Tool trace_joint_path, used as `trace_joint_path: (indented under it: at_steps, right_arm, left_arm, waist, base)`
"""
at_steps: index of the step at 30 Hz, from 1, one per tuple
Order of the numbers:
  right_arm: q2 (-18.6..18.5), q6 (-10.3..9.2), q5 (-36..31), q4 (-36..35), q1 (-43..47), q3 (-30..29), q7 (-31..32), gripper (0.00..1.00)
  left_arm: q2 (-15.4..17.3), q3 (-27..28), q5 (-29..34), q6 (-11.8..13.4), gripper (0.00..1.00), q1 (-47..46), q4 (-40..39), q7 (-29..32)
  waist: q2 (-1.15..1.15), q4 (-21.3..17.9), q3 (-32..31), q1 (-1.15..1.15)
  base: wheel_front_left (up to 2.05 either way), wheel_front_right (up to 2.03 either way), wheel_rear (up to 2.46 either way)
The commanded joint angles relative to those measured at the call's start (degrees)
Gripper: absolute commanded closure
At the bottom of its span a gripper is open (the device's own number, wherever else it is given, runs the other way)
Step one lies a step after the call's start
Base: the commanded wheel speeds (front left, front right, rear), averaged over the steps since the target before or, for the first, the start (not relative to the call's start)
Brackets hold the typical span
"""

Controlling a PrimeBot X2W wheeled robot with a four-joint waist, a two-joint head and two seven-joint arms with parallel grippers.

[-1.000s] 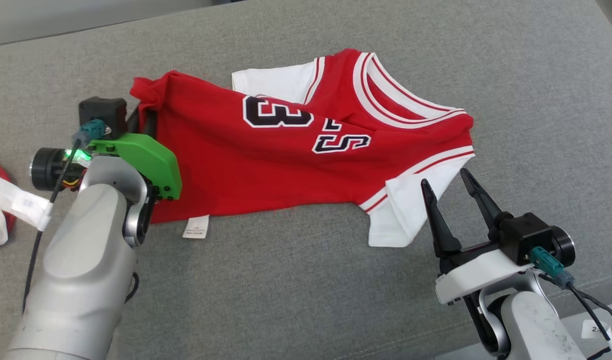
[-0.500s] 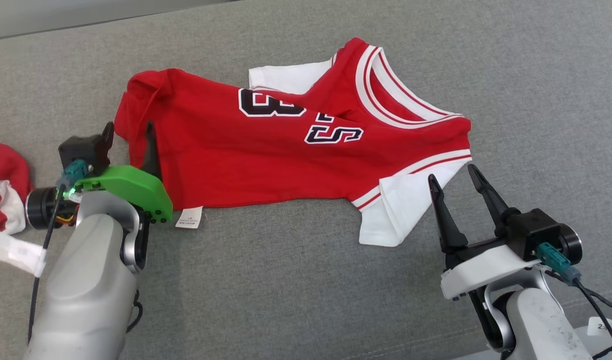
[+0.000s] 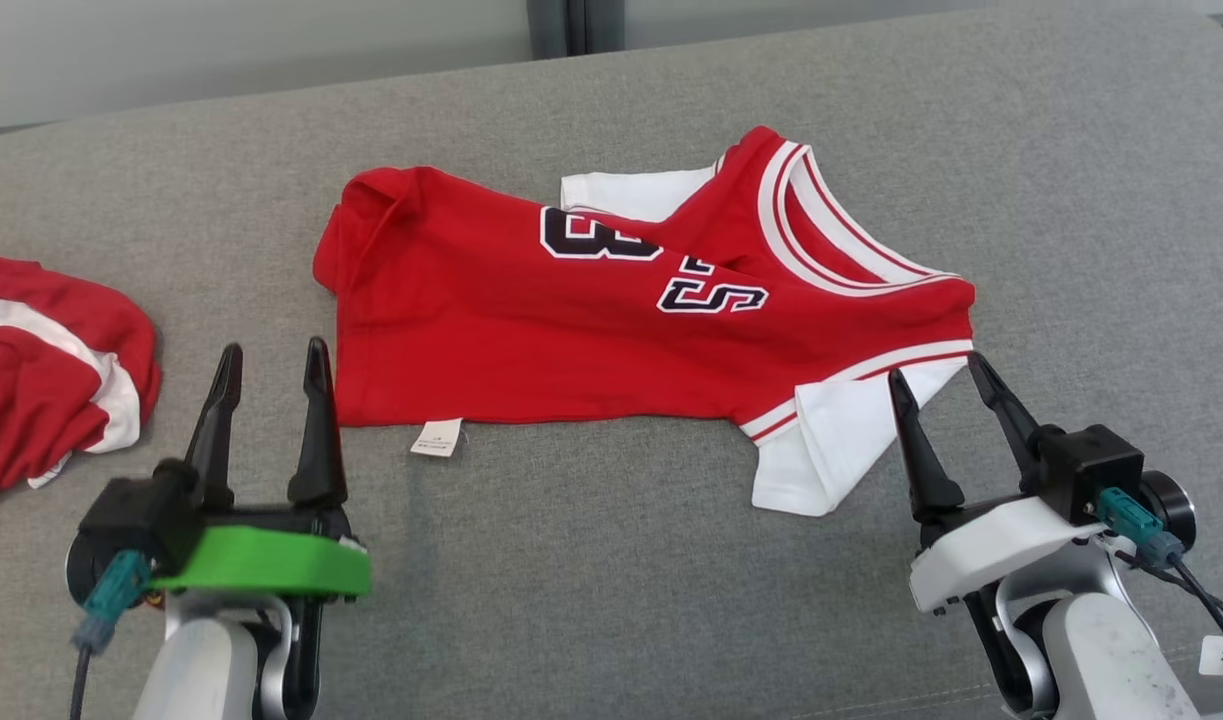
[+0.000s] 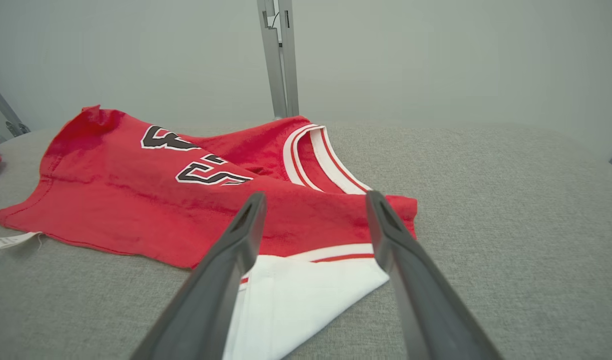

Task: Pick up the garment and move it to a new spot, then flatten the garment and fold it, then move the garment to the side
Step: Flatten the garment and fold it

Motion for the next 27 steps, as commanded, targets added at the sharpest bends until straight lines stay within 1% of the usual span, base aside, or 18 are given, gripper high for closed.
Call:
trace_joint_path:
  at_steps: [1,5,9,12,14,18,21,27]
  right_arm:
    - [-0.08,-0.08,-0.39,0.16,1.05,-0.51,0.99,0.0]
    - [0.29,-0.08,-0.64,1.02,2.24,-2.34,3.51,0.0]
    - [0.94,-0.08,-0.92,2.16,3.07,-5.11,6.72,0.0]
    - [1.24,-0.07,-1.6,2.85,2.3,-6.13,9.89,0.0]
    - [1.3,-0.07,-2.67,3.46,0.42,-5.84,12.64,0.0]
    - [1.44,-0.08,-4.66,6.81,-3.73,-3.18,19.96,0.0]
    - [1.57,-0.08,-6.16,11.08,-7.58,-1.45,24.3,0.0]
    - [1.62,-0.09,-9.0,20.44,-13.86,2.15,27.63,0.0]
  left_arm:
    - [-0.21,0.93,1.58,-0.44,0.0,2.69,-1.94,0.01]
    - [-1.31,2.89,4.04,-1.43,0.0,8.57,-5.92,0.02]
    - [-1.93,4.08,5.2,-2.4,0.0,12.05,-6.83,0.01]
    - [-2.45,4.96,5.65,-2.81,0.0,13.31,-6.99,0.01]
    - [-2.79,5.39,5.99,-3.05,0.0,13.66,-6.92,0.01]
    - [-3.27,5.91,6.47,-3.48,0.0,13.57,-6.65,0.01]
    - [-3.59,5.87,6.73,-3.86,0.0,13.48,-6.51,0.01]
    - [-3.98,5.47,7.04,-4.46,0.0,12.46,-6.0,0.0]
  waist:
    - [0.0,1.12,-1.59,0.0]
    - [0.0,2.13,-2.96,0.0]
    - [0.0,2.86,-4.15,0.0]
    - [0.0,3.16,-4.87,0.0]
    - [0.0,3.26,-5.17,0.0]
    - [0.0,3.32,-5.31,0.0]
    - [0.0,3.55,-5.13,0.0]
    - [0.0,4.87,-4.39,0.0]
  base:
    - [0.0,0.0,0.0]
    - [0.0,0.0,0.0]
    - [0.0,0.0,0.0]
    - [0.0,0.0,0.0]
    - [0.0,0.0,0.0]
    - [0.0,0.0,0.0]
    - [0.0,0.0,0.0]
    - [0.0,0.0,0.0]
